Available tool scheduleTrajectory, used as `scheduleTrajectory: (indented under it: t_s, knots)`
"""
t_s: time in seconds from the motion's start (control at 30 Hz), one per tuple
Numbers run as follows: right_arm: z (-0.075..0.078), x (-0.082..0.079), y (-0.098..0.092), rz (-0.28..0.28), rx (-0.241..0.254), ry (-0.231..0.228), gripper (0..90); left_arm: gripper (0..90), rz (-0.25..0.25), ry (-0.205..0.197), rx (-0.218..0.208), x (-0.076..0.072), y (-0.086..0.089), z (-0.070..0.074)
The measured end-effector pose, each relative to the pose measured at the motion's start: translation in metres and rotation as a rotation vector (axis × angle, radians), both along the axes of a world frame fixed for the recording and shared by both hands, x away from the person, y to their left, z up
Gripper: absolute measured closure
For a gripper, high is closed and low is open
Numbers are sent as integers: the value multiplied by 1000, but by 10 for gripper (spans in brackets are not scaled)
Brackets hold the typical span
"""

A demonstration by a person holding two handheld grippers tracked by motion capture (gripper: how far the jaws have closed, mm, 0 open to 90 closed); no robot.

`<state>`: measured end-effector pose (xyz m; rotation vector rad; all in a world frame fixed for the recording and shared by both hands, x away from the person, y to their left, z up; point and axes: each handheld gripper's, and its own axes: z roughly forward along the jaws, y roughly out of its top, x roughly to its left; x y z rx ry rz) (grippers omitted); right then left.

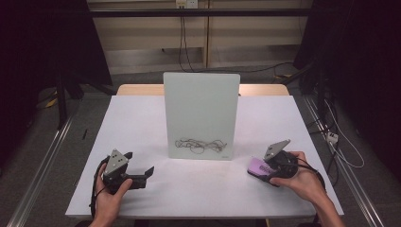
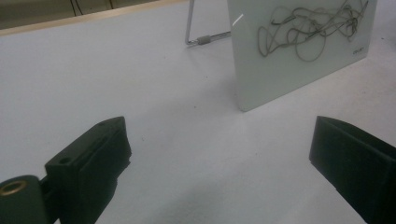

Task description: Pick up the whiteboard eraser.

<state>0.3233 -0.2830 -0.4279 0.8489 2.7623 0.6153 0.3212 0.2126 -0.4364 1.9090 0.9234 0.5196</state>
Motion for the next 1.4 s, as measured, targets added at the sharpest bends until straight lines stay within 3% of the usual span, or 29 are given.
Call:
scheduleTrajectory:
  t_s: [0.17, 0.5, 0.63, 0.87, 1.4]
  knots:
    - [0, -1, 0, -12, 5, -3, 410, 48, 0, 1, -2, 0, 0, 0]
    - [7, -2, -1, -65, 82, -42, 413, 48, -3, 2, 1, 0, 0, 0]
    - [9, -2, -1, -66, 161, -76, 412, 48, -3, 3, -10, 0, 1, 0]
    - [12, 1, 2, -76, 243, -106, 413, 48, 8, 9, -31, -2, 5, 0]
    - [14, 2, 16, -75, 307, -175, 414, 47, 5, 13, -23, -1, 4, -1]
